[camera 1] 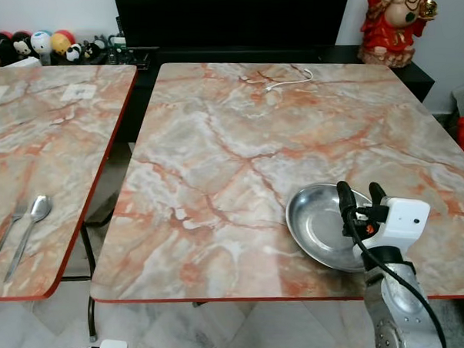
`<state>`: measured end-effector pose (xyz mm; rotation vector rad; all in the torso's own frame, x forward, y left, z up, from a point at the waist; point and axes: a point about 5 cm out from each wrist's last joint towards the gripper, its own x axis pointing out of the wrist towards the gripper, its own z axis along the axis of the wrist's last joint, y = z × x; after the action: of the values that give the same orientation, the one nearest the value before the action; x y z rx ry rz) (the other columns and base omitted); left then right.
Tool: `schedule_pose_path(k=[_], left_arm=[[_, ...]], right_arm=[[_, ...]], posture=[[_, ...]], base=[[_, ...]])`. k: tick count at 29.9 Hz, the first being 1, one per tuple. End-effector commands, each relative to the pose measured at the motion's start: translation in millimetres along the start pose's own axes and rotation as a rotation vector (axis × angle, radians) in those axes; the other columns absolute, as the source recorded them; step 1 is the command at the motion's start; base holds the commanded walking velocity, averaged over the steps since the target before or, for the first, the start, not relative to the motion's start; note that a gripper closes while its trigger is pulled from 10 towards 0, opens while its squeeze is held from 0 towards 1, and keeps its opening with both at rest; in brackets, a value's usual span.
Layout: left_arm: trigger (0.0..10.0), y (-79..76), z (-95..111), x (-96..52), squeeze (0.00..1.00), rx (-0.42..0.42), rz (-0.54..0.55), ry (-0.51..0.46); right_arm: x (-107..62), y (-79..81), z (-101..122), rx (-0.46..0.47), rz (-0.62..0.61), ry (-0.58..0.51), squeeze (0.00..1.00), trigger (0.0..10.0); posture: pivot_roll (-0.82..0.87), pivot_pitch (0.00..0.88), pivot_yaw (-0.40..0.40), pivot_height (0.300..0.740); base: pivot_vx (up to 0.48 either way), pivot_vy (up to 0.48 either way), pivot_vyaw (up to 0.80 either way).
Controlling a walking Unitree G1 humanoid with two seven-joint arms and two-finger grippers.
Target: Setting the table
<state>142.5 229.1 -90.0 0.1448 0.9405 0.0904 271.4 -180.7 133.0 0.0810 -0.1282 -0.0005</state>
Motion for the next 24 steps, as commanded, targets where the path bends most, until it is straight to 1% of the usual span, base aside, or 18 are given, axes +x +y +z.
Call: schedule_pose_path(k=[1,3,4,8,14,17,24], left_arm=[[10.0,5.3,-12,-3.7,0.00,0.001,0.019,0.038],[10.0,3.3,-16,-4.7,0.00,0.008,0.017,0.049],[10.0,3.3,-16,-4.7,0.00,0.008,0.017,0.049],[10.0,0.8,-22,-6.8,0.00,0.011,0.015,0.058],[10.0,2.8,-19,-6.0,0.00,0.014,0.018,0.053],[10.0,2.4,-19,-5.8,0.00,0.013,0.019,0.052],[10.0,-0.2,-18,-5.3,0.00,0.005,0.021,0.054]], right_arm=[[-2.6,7.0,-5,0.000,0.022,0.005,0.00,10.0],[-5.7,11.8,-7,-0.011,0.041,0.008,0.00,10.0],[-5.7,11.8,-7,-0.011,0.041,0.008,0.00,10.0],[-8.3,15.4,-6,0.001,0.049,-0.003,0.00,10.0],[-4.0,15.5,-6,0.030,0.038,-0.015,0.00,10.0],[-1.3,19.2,-5,0.016,0.061,-0.019,0.00,10.0],[5.0,25.3,-6,0.049,0.056,-0.024,0.00,10.0]], posture=[[-0.14,0.069,0.027,0.740],[-0.14,0.073,0.028,0.740],[-0.14,0.073,0.028,0.740],[-0.13,0.072,0.027,0.740],[-0.12,0.061,0.022,0.740],[-0.11,0.053,0.017,0.740],[-0.10,0.030,0.010,0.740]], base=[[0.000,0.480,0.00],[0.000,0.480,0.00],[0.000,0.480,0.00],[0.000,0.480,0.71],[0.000,0.480,0.00],[0.000,0.480,0.00],[0.000,0.480,0.00]])
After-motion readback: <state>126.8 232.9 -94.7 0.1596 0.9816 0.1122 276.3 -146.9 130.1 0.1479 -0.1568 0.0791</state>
